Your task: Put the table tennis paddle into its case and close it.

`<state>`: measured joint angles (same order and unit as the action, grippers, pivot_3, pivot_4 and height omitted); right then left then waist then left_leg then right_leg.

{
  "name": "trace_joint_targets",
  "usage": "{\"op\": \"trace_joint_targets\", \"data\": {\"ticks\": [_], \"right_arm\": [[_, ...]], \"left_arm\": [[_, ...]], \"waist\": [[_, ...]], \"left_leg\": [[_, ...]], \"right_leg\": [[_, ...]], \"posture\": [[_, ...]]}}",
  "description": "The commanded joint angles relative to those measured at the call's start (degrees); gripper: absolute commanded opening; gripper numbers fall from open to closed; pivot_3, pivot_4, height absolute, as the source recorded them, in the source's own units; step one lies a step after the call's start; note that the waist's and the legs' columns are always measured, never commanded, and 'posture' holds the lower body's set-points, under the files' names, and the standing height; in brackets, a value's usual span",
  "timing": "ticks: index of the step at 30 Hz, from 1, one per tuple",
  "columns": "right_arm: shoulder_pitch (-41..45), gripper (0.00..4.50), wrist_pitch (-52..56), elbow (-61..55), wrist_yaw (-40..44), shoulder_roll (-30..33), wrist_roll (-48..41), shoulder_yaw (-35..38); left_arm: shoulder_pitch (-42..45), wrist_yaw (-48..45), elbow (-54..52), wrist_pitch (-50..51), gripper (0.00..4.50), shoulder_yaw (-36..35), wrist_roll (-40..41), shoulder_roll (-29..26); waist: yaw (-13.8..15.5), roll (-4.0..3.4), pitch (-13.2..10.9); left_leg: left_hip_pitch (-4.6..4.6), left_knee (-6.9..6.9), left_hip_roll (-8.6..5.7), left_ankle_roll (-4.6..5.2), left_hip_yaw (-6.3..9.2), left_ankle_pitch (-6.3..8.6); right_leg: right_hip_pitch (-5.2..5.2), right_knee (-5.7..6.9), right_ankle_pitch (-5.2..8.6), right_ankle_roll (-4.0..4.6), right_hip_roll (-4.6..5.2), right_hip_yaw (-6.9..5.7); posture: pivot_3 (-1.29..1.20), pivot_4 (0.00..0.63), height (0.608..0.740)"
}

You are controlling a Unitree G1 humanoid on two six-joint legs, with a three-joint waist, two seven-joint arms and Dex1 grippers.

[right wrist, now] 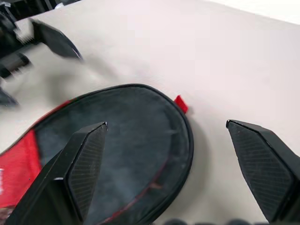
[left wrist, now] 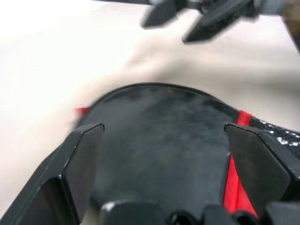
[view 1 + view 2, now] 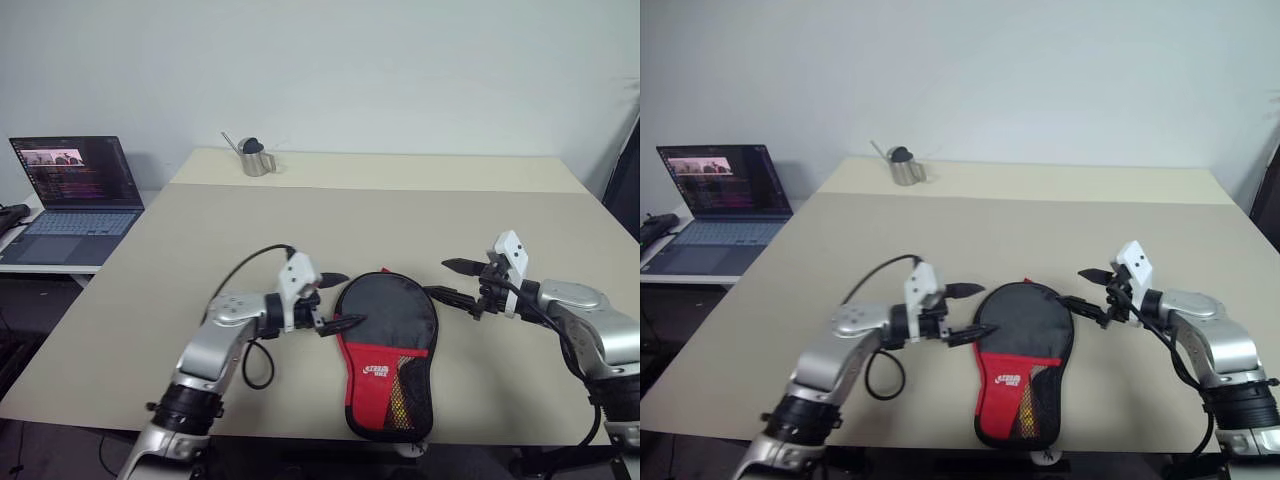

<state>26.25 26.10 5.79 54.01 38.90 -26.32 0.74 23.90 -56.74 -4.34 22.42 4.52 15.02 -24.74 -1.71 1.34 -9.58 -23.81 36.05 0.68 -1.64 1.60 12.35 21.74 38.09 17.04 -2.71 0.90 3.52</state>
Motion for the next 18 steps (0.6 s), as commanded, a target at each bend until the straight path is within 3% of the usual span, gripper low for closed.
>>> {"op": "trace_joint_targets", "data": {"ticks": [1,11,18], "right_arm": [[3.05,4.46,-6.15,5.51,2.38,-0.47,2.59,0.43],[8.71,4.46,-12.66,21.13,4.32,0.36,7.77,1.95],[10.42,4.46,-14.06,26.12,5.53,3.89,9.23,4.03]], "left_arm": [[-1.61,2.84,-4.92,2.51,4.50,-4.52,3.14,-1.61],[-6.74,11.04,-11.98,3.82,4.50,-10.26,2.66,-6.32],[-4.61,15.32,-11.75,4.14,4.50,-7.92,0.99,-5.94]], "waist": [[0.02,-0.02,-0.02],[0.03,-0.03,-0.07],[0.09,-0.05,-0.08]], "left_leg": [[0.00,0.01,-0.01,0.00,0.00,0.00],[0.01,0.01,-0.03,0.00,-0.04,0.00],[0.01,0.02,-0.09,0.00,-0.06,0.00]], "right_leg": [[0.00,0.02,0.00,0.00,0.02,-0.01],[0.00,0.03,-0.01,0.01,0.11,0.01],[-0.01,0.04,-0.02,0.01,0.15,0.02]], "posture": [[0.00,0.150,0.740],[0.00,0.150,0.740],[0.00,0.150,0.740]]}}
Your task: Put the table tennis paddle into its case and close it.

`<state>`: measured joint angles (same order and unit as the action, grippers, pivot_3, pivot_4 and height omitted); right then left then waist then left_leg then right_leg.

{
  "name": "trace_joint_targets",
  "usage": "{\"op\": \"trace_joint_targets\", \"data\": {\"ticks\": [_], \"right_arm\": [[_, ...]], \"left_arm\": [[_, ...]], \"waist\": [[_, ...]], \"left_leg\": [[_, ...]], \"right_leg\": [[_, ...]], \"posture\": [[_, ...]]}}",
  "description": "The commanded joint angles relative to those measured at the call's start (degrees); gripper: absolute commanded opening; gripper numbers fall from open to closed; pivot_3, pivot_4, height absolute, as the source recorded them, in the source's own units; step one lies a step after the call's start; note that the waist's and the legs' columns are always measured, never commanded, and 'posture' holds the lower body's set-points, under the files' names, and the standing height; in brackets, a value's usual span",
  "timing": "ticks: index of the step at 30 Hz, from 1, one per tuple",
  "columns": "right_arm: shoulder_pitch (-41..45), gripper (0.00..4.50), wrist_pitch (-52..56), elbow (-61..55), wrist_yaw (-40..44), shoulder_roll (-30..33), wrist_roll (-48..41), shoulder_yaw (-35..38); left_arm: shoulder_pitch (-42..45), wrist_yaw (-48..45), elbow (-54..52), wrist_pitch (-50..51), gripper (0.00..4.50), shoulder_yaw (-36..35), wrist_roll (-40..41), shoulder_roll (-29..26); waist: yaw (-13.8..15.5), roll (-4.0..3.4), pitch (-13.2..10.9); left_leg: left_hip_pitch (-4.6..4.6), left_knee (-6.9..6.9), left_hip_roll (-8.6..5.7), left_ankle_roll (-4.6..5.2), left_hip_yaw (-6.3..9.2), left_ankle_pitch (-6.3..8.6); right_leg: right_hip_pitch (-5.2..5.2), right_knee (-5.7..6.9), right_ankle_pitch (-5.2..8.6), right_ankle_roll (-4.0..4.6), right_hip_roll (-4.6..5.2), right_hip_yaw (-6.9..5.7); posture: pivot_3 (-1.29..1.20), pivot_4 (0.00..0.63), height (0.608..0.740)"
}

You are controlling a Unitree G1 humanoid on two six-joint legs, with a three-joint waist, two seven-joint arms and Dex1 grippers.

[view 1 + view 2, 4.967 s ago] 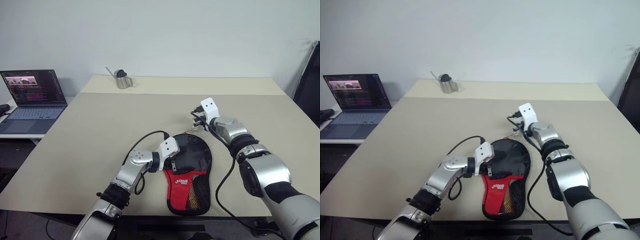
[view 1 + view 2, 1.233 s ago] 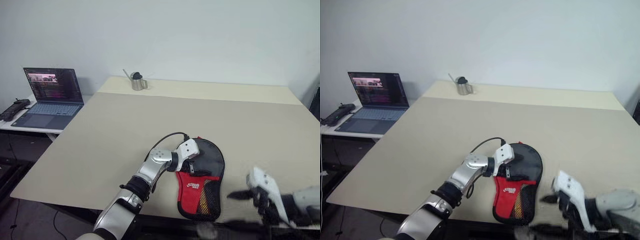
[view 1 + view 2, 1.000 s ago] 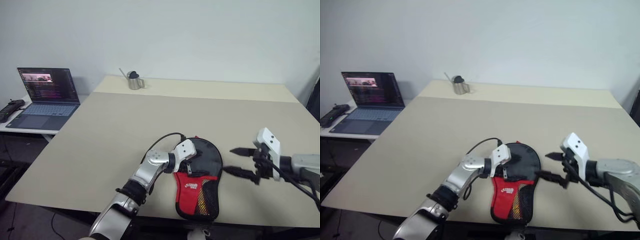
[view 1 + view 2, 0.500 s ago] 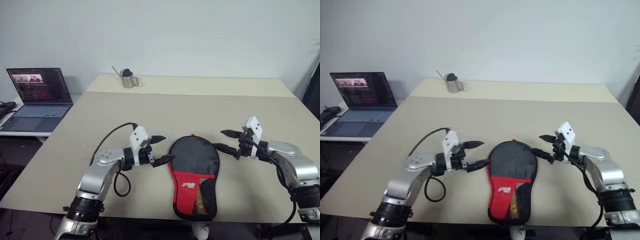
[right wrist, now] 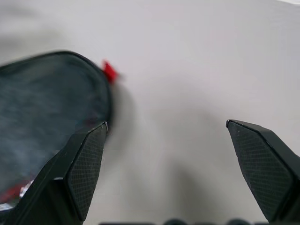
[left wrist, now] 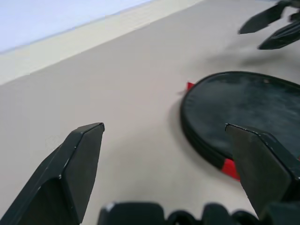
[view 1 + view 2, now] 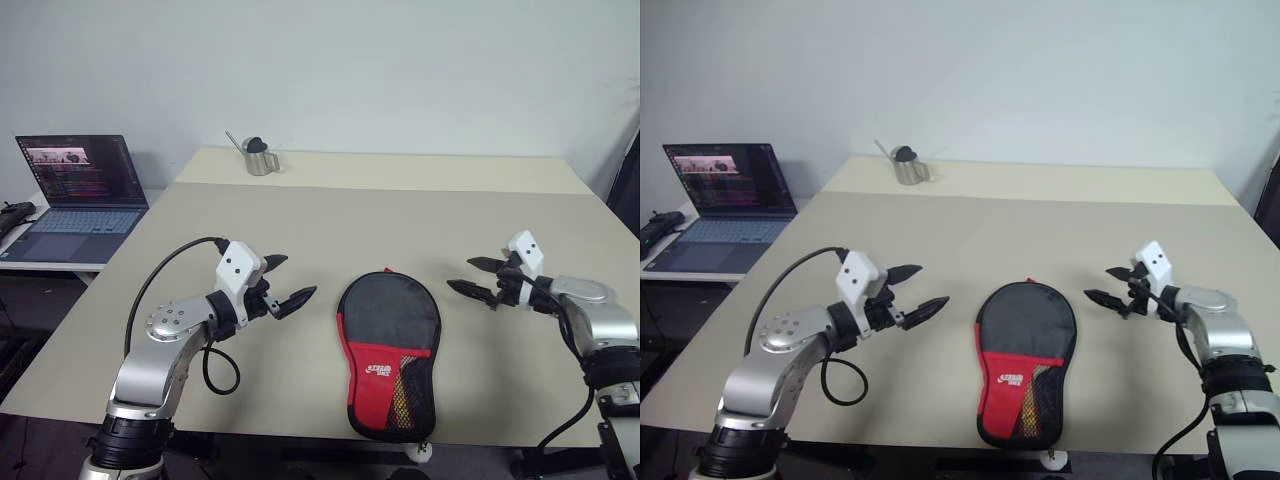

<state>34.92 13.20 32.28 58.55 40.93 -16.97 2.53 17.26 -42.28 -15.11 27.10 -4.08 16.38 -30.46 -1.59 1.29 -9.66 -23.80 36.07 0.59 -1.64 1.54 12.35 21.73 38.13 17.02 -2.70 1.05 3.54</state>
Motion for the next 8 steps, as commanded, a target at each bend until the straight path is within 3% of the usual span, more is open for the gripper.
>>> {"op": "trace_joint_targets", "data": {"ticks": [1,8], "right_arm": [[1.42,4.46,-0.58,-1.41,1.16,2.14,-0.23,2.34],[-0.08,4.46,2.42,-5.47,1.02,3.11,-0.01,2.36]], "left_arm": [[2.14,0.39,-0.50,-0.92,4.50,1.24,-0.41,-0.40],[3.75,-0.85,4.30,-3.36,4.50,4.09,-1.53,0.00]], "waist": [[-0.03,0.00,0.00],[-0.27,-0.01,0.00]], "left_leg": [[0.00,0.00,0.00,0.00,0.00,0.00],[0.04,0.00,0.02,0.00,-0.04,0.00]], "right_leg": [[0.00,0.00,0.00,0.00,0.00,0.00],[0.00,0.05,0.00,0.00,-0.02,0.04]], "posture": [[0.00,0.150,0.740],[0.00,0.150,0.740]]}}
